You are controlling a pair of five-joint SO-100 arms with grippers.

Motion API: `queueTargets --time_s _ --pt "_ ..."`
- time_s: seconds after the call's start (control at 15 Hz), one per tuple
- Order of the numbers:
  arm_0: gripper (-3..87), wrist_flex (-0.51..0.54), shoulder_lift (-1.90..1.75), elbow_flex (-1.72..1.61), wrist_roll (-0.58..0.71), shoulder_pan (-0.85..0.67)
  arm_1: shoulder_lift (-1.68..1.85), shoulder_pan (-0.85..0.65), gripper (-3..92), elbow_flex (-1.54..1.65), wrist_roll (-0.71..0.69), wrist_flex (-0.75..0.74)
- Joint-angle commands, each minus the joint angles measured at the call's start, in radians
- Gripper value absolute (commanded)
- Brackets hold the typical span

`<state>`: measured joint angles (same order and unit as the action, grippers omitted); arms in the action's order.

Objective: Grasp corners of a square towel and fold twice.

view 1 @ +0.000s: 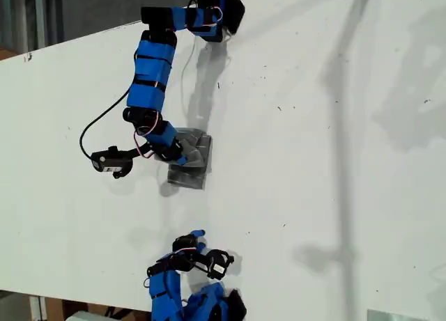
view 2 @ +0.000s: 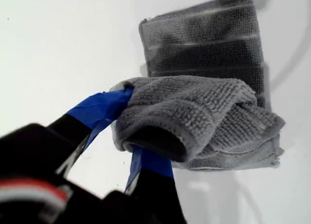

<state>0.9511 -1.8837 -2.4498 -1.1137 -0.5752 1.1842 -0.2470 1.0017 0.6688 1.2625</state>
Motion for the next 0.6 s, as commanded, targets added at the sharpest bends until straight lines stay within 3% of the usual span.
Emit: queueTargets --time_s 0.0,0.2,0.4,0.53 --pt "15.5 -0.006 -0.02 0.005 -0.012 -0.029 0.023 -0.026 -0.2 -0.028 -0.018 -0.051" --pt "15.5 -0.006 -0.02 0.005 -0.011 -0.031 0.02 -0.066 32.3 -0.009 -0.034 -0.155" --pt "15.5 -0.005 -0.02 0.003 -0.009 -0.031 0.132 -0.163 37.3 -0.026 -0.048 -0.152" --pt "15.5 -0.005 -0.02 0.003 -0.006 -0.032 0.368 -0.156 37.1 0.249 -0.015 -0.123"
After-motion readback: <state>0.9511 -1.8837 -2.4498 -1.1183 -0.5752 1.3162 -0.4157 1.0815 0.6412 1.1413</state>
